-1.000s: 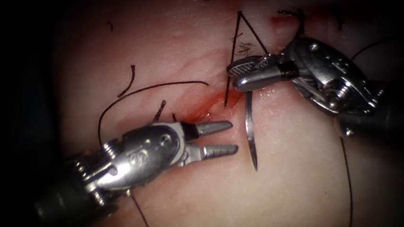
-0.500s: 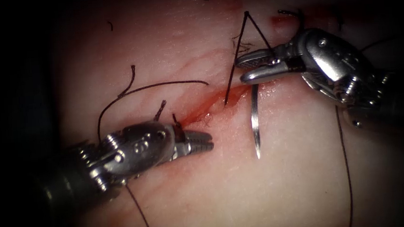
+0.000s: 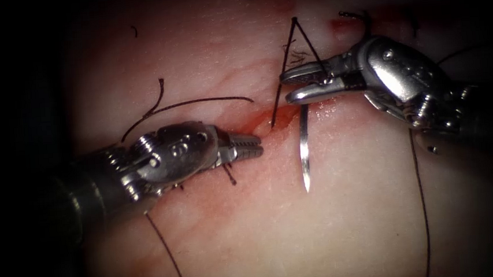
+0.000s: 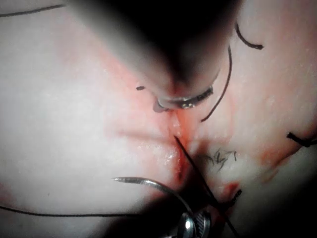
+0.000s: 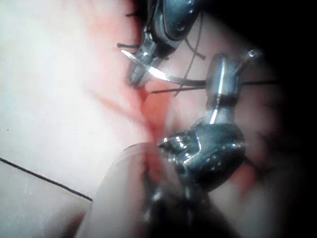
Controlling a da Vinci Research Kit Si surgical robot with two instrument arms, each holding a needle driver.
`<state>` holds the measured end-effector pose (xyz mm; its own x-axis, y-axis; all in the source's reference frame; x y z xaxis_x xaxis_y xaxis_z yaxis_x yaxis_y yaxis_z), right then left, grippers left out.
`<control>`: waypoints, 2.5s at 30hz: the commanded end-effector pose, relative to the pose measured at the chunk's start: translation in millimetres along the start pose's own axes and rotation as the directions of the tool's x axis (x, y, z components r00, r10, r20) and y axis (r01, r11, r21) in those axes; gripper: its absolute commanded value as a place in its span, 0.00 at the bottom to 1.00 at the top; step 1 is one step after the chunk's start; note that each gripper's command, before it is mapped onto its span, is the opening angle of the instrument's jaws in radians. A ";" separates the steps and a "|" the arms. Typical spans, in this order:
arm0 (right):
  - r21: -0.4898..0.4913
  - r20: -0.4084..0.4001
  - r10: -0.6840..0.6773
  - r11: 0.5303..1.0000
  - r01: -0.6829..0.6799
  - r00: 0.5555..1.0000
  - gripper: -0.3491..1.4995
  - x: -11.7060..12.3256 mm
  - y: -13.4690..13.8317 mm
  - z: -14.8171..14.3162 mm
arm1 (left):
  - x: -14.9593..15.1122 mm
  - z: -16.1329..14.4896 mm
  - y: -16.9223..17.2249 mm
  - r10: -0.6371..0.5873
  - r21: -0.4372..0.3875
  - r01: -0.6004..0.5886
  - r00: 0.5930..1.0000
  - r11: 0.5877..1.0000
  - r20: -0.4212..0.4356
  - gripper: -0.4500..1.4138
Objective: Wound Closure
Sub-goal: Open the incision with the left tool, then pass the needle through the tissue below the cut with the right driver.
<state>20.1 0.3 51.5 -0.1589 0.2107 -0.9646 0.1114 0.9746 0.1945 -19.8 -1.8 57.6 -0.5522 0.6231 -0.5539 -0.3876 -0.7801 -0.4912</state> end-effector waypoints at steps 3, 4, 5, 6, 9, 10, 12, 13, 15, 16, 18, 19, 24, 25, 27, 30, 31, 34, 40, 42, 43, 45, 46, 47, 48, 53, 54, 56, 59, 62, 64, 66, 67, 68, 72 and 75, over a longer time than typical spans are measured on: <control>-0.002 -0.001 -0.012 1.000 0.012 1.000 0.00 -0.3 0.6 0.6 | 0.1 1.1 -0.9 -0.011 0.001 0.011 1.000 1.000 0.009 0.29; -0.006 0.001 -0.030 1.000 0.030 1.000 0.00 -0.3 0.7 0.6 | 0.2 1.2 -1.4 -0.018 0.002 0.018 1.000 1.000 0.009 0.30; -0.007 0.001 -0.036 0.999 0.036 0.999 0.00 -0.3 0.7 0.6 | 0.4 1.2 -1.6 -0.025 0.002 0.025 1.000 1.000 0.009 0.31; -0.007 0.002 -0.048 0.999 0.048 0.999 0.00 -0.4 0.8 0.6 | 0.5 1.2 -1.8 -0.026 0.002 0.026 1.000 1.000 0.010 0.32; -0.009 0.008 -0.109 0.994 0.109 0.994 0.00 -0.6 1.0 0.8 | 1.0 1.4 -2.8 -0.029 0.006 0.029 1.000 1.000 0.009 0.34; -0.011 0.008 -0.121 0.993 0.121 0.993 0.00 -0.7 1.1 0.9 | 1.0 1.4 -2.9 -0.028 0.006 0.028 1.000 1.000 0.012 0.34; 0.014 -0.002 -0.139 0.990 0.139 0.990 0.00 -0.9 1.4 1.2 | 0.8 1.3 -3.0 -0.026 0.014 0.025 0.999 1.000 0.040 0.34; 0.022 -0.006 -0.139 0.990 0.140 0.990 0.00 -1.0 1.5 1.4 | 0.7 1.3 -3.0 -0.031 0.020 0.030 0.998 0.999 0.051 0.33; 0.031 -0.008 -0.139 0.990 0.139 0.990 0.00 -1.0 1.5 1.6 | 0.4 1.3 -3.0 -0.041 0.028 0.039 0.996 0.999 0.075 0.28; 0.040 -0.012 -0.139 0.989 0.139 0.990 0.00 -1.1 1.5 1.6 | 0.3 1.4 -2.9 -0.047 0.032 0.044 0.995 0.999 0.083 0.25; 0.039 -0.009 -0.144 0.989 0.145 0.989 0.00 -1.2 1.4 1.8 | 0.2 1.6 -2.9 -0.052 0.039 0.049 0.994 0.998 0.099 0.23; 0.042 -0.006 -0.144 0.989 0.145 0.989 0.00 -1.3 1.4 1.8 | 0.1 1.6 -2.9 -0.058 0.041 0.054 0.993 0.998 0.102 0.23; 0.050 0.004 -0.154 0.987 0.153 0.988 0.00 -1.6 1.2 2.0 | 0.2 1.7 -3.4 -0.075 0.044 0.070 0.991 0.997 0.109 0.21; 0.050 0.004 -0.154 0.987 0.154 0.988 0.00 -1.7 1.2 2.0 | 0.3 1.7 -3.5 -0.075 0.044 0.070 0.991 0.997 0.109 0.20; 0.050 0.004 -0.155 0.987 0.154 0.988 0.00 -1.7 1.2 2.1 | 0.4 1.7 -3.8 -0.075 0.044 0.071 0.991 0.997 0.109 0.17; 0.048 0.006 -0.155 0.987 0.154 0.988 0.00 -1.7 1.2 2.0 | 0.4 1.8 -4.0 -0.075 0.044 0.070 0.991 0.997 0.109 0.13; 0.045 0.007 -0.155 0.987 0.154 0.988 0.00 -1.7 1.2 2.0 | 0.4 1.8 -4.1 -0.074 0.045 0.070 0.991 0.997 0.109 0.13; 0.045 0.007 -0.155 0.987 0.154 0.988 0.00 -1.7 1.2 2.1 | 0.3 1.9 -4.3 -0.073 0.046 0.068 0.991 0.997 0.108 0.12; 0.037 0.012 -0.155 0.987 0.154 0.988 0.00 -1.8 1.2 2.1 | 0.0 2.5 -4.8 -0.069 0.052 0.064 0.992 0.997 0.106 0.13; 0.033 0.014 -0.155 0.987 0.154 0.988 0.00 -1.8 1.3 2.0 | -0.1 2.7 -4.8 -0.069 0.050 0.063 0.992 0.997 0.110 0.12; 0.033 0.014 -0.155 0.987 0.154 0.988 0.00 -1.8 1.3 2.0 | -0.1 2.8 -4.7 -0.068 0.043 0.064 0.990 0.997 0.124 0.12; 0.033 0.014 -0.155 0.987 0.154 0.988 0.00 -1.8 1.4 1.9 | -0.3 3.1 -4.5 -0.068 0.026 0.064 0.986 0.998 0.153 0.08; 0.033 0.014 -0.155 0.987 0.155 0.988 0.00 -1.8 1.4 1.9 | -0.4 3.2 -4.3 -0.061 0.009 0.060 0.984 0.998 0.166 0.08; 0.033 0.014 -0.155 0.987 0.155 0.988 0.00 -1.9 1.5 1.9 | -0.5 3.4 -4.1 -0.054 -0.015 0.057 0.983 0.998 0.178 0.09; 0.030 0.016 -0.155 0.988 0.155 0.988 0.00 -1.9 1.5 1.8 | -0.5 3.5 -3.9 -0.047 -0.032 0.053 0.982 0.998 0.185 0.10; 0.030 0.016 -0.155 0.988 0.155 0.988 0.00 -2.1 2.1 1.6 | 1.1 2.9 -2.3 -0.042 -0.096 0.063 0.978 0.993 0.206 0.23; 0.029 0.016 -0.155 0.987 0.155 0.988 0.00 -2.2 2.3 1.6 | 1.6 2.7 -2.0 -0.043 -0.104 0.066 0.977 0.992 0.211 0.24; 0.030 0.020 -0.188 0.982 0.187 0.982 0.00 -2.9 3.2 1.4 | 2.2 2.7 -1.5 -0.039 -0.117 0.064 0.977 0.991 0.209 0.28; 0.036 0.028 -0.204 0.979 0.203 0.979 0.00 -4.2 3.8 0.9 | 2.2 3.1 -1.1 -0.033 -0.125 0.060 0.977 0.990 0.212 0.35; 0.055 0.057 -0.224 0.974 0.221 0.973 0.00 -5.7 4.0 0.6 | 1.9 3.2 -1.1 -0.037 -0.136 0.068 0.975 0.988 0.217 0.44; 0.056 0.058 -0.228 0.973 0.224 0.972 0.00 -6.2 4.1 0.5 | 1.8 3.1 -1.1 -0.045 -0.145 0.079 0.974 0.986 0.222 0.52; 0.058 0.061 -0.241 0.970 0.238 0.969 0.00 -6.4 4.0 0.6 | 1.7 2.9 -1.2 -0.043 -0.147 0.077 0.974 0.986 0.223 0.55; 0.060 0.064 -0.248 0.968 0.244 0.967 0.00 -6.5 4.0 0.7 | 1.7 2.9 -1.2 -0.046 -0.146 0.080 0.974 0.986 0.224 0.56; 0.062 0.066 -0.260 0.965 0.256 0.963 0.00 -6.5 3.9 0.8 | 1.6 2.8 -1.2 -0.043 -0.145 0.077 0.974 0.986 0.223 0.57; 0.077 0.085 -0.310 0.950 0.304 0.947 0.00 -7.0 3.6 1.4 | 1.5 2.7 -1.2 -0.044 -0.147 0.078 0.974 0.986 0.224 0.60; 0.076 0.088 -0.324 0.945 0.318 0.942 0.00 -7.4 3.5 1.8 | 1.5 2.7 -1.1 -0.050 -0.139 0.082 0.974 0.987 0.223 0.60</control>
<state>22.6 1.4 58.7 -0.0975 -0.1259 -0.9872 0.1271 0.9823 -0.1378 -21.7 -0.6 58.9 -0.6844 0.6327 -0.3623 -0.3248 -0.7095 -0.6253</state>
